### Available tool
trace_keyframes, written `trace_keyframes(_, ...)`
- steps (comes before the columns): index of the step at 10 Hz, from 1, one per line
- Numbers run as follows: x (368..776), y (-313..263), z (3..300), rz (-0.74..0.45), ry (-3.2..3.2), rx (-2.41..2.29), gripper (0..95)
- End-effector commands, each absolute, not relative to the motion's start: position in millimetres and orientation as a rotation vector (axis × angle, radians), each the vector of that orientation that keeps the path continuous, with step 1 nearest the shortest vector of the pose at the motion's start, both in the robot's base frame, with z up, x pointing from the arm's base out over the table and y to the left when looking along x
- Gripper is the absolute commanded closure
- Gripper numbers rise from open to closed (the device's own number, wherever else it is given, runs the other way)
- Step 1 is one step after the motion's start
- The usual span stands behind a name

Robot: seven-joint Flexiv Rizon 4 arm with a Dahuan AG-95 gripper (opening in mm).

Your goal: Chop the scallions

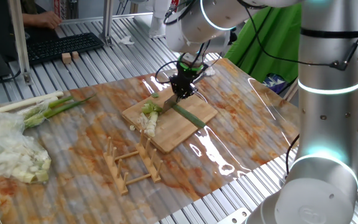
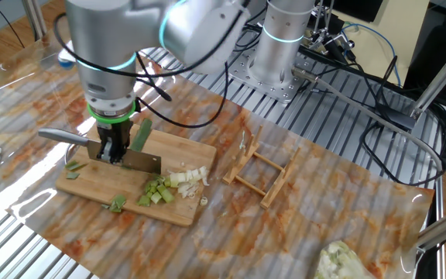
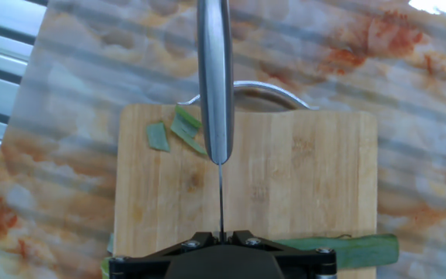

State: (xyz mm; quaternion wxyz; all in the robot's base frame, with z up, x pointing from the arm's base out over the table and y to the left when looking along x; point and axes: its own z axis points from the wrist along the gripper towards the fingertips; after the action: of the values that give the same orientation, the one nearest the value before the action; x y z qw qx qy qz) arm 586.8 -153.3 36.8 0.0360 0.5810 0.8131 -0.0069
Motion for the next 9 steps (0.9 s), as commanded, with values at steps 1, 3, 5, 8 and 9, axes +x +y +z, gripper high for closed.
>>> trace_keyframes(1,583.4,-152.2,48.2,-0.034,2.528,1.820,95.0)
trace_keyframes(3,580.9,-150.0,53.8,-0.071,2.537,1.790,95.0)
trace_keyframes(5,579.2,-150.4,58.8,-0.075,2.540,1.790,95.0)
trace_keyframes(8,577.6,-151.4,63.6,-0.073,2.544,1.797,95.0)
trace_keyframes(9,577.4,-151.5,63.3,-0.073,2.544,1.795,95.0)
